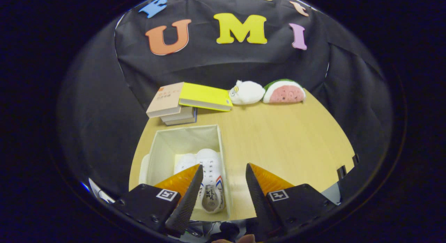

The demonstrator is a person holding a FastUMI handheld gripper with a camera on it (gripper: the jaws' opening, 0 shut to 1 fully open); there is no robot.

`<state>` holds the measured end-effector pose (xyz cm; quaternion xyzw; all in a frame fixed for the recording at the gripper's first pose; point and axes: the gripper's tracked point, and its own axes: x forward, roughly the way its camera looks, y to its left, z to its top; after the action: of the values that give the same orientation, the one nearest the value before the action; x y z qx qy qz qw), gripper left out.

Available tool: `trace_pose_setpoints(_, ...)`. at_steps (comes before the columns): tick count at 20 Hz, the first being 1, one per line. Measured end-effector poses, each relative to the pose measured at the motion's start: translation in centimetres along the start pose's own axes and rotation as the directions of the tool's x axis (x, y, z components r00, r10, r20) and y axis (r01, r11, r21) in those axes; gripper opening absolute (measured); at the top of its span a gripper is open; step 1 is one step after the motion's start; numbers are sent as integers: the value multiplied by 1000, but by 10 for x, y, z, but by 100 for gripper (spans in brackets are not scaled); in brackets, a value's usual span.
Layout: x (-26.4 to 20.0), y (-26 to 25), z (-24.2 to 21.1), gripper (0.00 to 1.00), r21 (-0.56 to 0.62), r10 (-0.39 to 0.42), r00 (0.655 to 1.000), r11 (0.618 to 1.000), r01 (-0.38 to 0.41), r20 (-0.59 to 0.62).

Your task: Open the storage box then place both shoes into the box .Put the left shoe in first, then the right shoe, with the right side of both shoes facing outward in a uniform manner.

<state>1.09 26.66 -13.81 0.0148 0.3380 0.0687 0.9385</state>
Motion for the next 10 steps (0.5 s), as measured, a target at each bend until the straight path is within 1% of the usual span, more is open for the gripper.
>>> trace_pose_setpoints(2,-30,-19,21,80,-9,-20,993,1000,21,113)
trace_pose_setpoints(4,-59,-42,41,81,-22,-54,971,998,61,234)
trace_pose_setpoints(6,-78,-58,53,90,-30,-79,942,995,93,325)
trace_pose_setpoints(7,-93,-65,57,100,-23,-89,928,994,105,362)
trace_pose_setpoints(10,-120,-83,57,100,12,-110,898,993,116,427)
